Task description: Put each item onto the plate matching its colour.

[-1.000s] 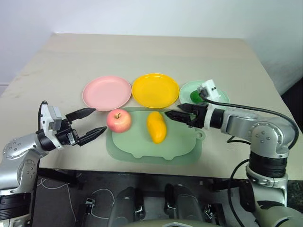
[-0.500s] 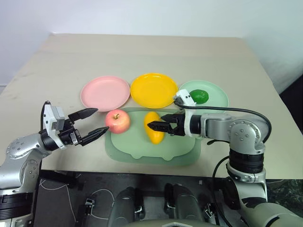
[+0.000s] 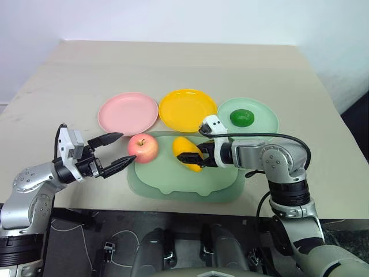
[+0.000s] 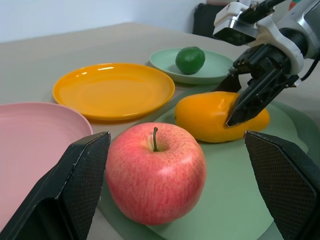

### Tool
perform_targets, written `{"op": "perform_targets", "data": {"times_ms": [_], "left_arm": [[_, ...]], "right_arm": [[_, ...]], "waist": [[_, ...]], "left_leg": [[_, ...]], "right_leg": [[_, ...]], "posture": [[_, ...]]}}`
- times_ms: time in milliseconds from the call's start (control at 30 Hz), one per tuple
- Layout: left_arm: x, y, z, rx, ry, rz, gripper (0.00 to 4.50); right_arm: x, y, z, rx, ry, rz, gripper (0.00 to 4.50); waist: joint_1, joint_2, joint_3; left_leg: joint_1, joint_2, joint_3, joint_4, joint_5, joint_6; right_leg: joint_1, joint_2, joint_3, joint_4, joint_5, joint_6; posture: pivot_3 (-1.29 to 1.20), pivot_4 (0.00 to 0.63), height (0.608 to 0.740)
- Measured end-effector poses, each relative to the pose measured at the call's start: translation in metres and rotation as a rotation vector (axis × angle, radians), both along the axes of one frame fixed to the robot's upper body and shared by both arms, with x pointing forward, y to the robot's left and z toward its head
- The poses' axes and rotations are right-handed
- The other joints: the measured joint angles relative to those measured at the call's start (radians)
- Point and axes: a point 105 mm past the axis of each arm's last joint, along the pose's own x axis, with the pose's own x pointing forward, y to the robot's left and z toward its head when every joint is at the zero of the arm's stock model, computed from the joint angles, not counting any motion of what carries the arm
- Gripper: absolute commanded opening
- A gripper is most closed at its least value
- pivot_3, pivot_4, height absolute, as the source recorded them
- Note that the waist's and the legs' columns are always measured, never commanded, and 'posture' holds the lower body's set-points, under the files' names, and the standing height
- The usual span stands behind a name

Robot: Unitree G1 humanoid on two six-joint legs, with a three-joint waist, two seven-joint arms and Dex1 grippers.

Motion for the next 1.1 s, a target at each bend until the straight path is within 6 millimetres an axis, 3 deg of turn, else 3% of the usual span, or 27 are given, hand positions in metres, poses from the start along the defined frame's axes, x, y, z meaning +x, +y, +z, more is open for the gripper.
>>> {"op": "perform_targets", "data": {"times_ms": [133, 333, 433, 533, 600, 833, 1100], "left_arm": [[0.000, 0.000, 0.000, 0.000, 0.000, -0.001, 4.50], [0.000, 0.001, 0.000, -0.002, 0.000, 0.007, 4.50], [-0.001, 0.005, -0.001, -0.009, 0.002, 0.029, 4.50], [-0.003, 0.010, 0.000, -0.007, -0.001, 0.056, 4.50], [-0.004, 0.010, 0.000, -0.006, -0.004, 0.064, 4.50], [-0.009, 0.011, 0.003, -0.004, -0.022, 0.095, 4.50], [-0.010, 0.009, 0.002, -0.019, -0.024, 0.118, 4.50]], "right_arm": [[0.003, 0.002, 0.002, -0.009, -0.063, 0.012, 3.15], [0.003, -0.002, 0.007, -0.022, -0.116, 0.038, 3.14], [0.008, -0.003, 0.033, 0.062, -0.183, 0.045, 3.14], [0.024, -0.005, 0.074, 0.116, -0.318, 0.022, 3.14], [0.035, -0.005, 0.084, 0.125, -0.350, 0.007, 3.14], [0.095, 0.006, 0.057, 0.027, -0.304, -0.077, 3.14], [0.124, 0.032, 0.049, -0.034, -0.352, -0.067, 3.14]], "waist": [[0.001, 0.000, 0.000], [0.000, 0.000, 0.000], [0.000, 0.000, 0.000], [-0.004, 0.000, 0.000], [-0.005, 0.000, 0.000], [-0.026, 0.000, 0.000], [-0.037, 0.000, 0.000]], "left_leg": [[0.000, 0.000, 0.000, 0.000, 0.000, 0.000], [0.000, 0.000, 0.000, -0.001, 0.000, 0.000], [-0.002, 0.000, 0.000, -0.002, 0.001, -0.001], [-0.002, 0.000, 0.001, -0.002, 0.001, -0.001], [-0.002, 0.000, 0.001, -0.002, 0.001, -0.001], [-0.002, 0.000, 0.003, -0.002, 0.001, -0.001], [-0.002, 0.000, 0.004, -0.003, 0.002, -0.003]], "right_leg": [[0.000, 0.000, 0.000, 0.000, 0.000, 0.000], [-0.001, 0.000, 0.000, -0.001, 0.000, -0.001], [-0.004, 0.000, 0.001, 0.000, 0.000, 0.000], [-0.004, 0.000, 0.001, 0.001, 0.000, 0.000], [-0.004, 0.001, 0.001, 0.000, 0.000, 0.000], [-0.004, 0.001, 0.001, 0.001, 0.000, 0.001], [-0.006, 0.001, 0.001, 0.005, 0.000, 0.001]], "posture": [[0.00, 0.150, 0.696], [0.00, 0.150, 0.696], [0.00, 0.150, 0.696], [0.00, 0.150, 0.696], [0.00, 0.150, 0.696], [0.00, 0.150, 0.696], [0.00, 0.150, 0.696]]}}
